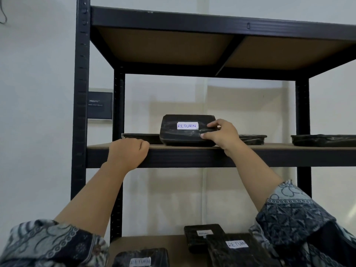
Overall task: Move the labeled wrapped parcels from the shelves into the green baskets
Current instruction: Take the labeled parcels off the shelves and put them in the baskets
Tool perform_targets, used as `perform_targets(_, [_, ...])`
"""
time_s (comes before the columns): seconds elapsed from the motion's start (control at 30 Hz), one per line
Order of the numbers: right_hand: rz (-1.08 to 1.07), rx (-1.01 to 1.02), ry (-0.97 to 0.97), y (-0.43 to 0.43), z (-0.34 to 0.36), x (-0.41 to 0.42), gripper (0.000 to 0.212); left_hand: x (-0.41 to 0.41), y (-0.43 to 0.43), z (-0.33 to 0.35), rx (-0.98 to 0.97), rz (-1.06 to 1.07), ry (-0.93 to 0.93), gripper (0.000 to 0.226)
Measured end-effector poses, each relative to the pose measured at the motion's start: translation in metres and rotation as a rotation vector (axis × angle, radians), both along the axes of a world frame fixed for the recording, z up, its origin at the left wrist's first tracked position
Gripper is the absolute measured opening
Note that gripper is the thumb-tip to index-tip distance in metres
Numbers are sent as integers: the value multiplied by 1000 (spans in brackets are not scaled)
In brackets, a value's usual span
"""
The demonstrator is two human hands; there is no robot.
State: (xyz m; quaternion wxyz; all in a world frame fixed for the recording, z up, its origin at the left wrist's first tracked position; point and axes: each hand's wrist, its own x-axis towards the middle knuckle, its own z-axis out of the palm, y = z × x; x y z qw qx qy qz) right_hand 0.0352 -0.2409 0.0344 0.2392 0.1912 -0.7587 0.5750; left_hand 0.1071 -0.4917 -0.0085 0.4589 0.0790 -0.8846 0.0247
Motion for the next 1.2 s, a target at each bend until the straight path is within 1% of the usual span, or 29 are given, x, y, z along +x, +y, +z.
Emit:
perform_targets(0.13, [-21,21,134,2,-7,-4,47,-1,0,0,-2,-16,19,59])
perform_targets(0.23, [-36,74,187,4,-9,-9,54,0,3,-1,-36,24,0,45])
perform_targets(0.3, [-37,92,196,6,-9,-10,58,3,5,1,-53,51,-23,40])
perform_targets(0.37, [-37,103,199,7,-9,-11,59,5,5,2,-31,36,-34,44])
perform_targets(0.47, [-39,111,190,9,-7,-10,60,5,6,2,10,3,-39,57])
perform_targets(0.57, [-32,147,128,10,-1,-10,63,6,6,3,39,16,-45,62])
perform_targets(0.67, [-37,220,62,11,8,-13,65,7,6,4,46,40,-65,55])
perform_targets(0.83, [-8,399,-43,18,24,-16,57,10,5,8,88,-5,-94,65])
perform_targets(0.9, [-5,475,-105,20,32,-17,50,12,5,10,98,-13,-135,62])
perform_targets(0.97, [-32,576,-167,25,40,-20,37,15,6,14,105,-26,-196,59])
perform_targets(1.07, [-37,714,-303,31,53,-25,24,18,3,25,136,-39,-327,46])
perform_targets(1.13, [-47,782,-361,33,59,-29,21,21,-1,35,162,-54,-387,40])
perform_targets(1.2, [-87,840,-352,31,66,-32,26,23,-6,42,184,-63,-379,39])
